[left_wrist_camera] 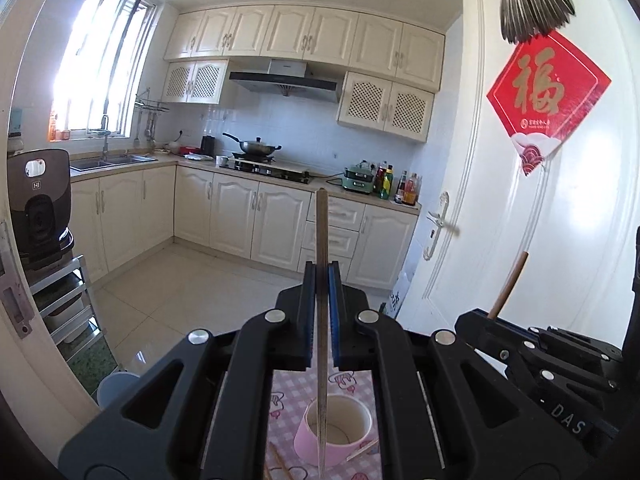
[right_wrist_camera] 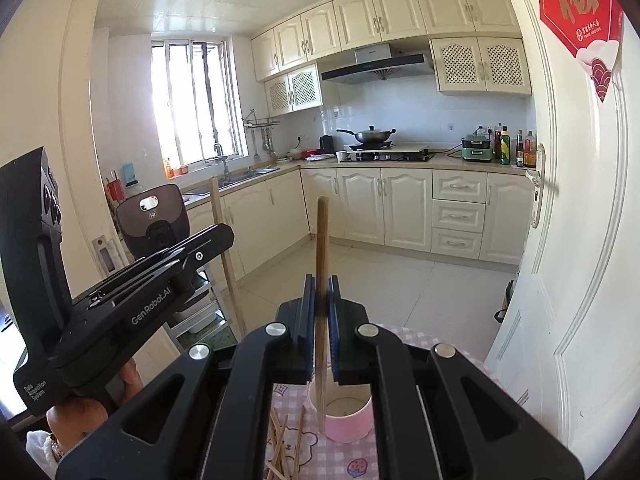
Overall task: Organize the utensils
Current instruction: 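Lift the chopsticks upright in both tools and carry them over the pink cup, then lower both chopsticks into the pink cup and open both tools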
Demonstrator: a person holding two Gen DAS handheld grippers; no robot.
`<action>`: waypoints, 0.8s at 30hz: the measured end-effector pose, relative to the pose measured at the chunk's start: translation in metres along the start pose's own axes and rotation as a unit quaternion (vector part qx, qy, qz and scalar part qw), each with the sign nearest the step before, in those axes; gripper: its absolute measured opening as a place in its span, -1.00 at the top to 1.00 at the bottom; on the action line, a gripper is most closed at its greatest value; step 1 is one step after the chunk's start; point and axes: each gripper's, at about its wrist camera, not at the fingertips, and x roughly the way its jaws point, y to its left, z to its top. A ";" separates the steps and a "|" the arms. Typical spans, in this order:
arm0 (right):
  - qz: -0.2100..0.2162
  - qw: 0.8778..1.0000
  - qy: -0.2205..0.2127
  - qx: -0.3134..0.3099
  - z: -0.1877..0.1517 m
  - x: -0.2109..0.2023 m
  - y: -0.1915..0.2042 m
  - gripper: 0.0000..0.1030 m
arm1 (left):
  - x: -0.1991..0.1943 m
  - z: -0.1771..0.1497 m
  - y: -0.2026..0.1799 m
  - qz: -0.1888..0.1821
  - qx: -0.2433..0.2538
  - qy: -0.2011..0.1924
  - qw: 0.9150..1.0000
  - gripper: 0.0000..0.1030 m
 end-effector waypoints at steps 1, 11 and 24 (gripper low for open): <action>-0.004 1.000 -0.003 -0.003 0.001 0.003 -0.001 0.91 | 0.005 0.001 0.000 0.004 -0.006 -0.004 1.000 0.87; -0.003 1.000 -0.025 -0.004 0.013 0.016 -0.009 0.91 | 0.042 -0.005 0.003 -0.005 -0.034 -0.030 0.999 0.87; -0.005 1.000 -0.007 -0.009 -0.004 0.033 -0.009 0.91 | 0.069 -0.056 0.012 -0.006 -0.011 0.026 1.000 0.87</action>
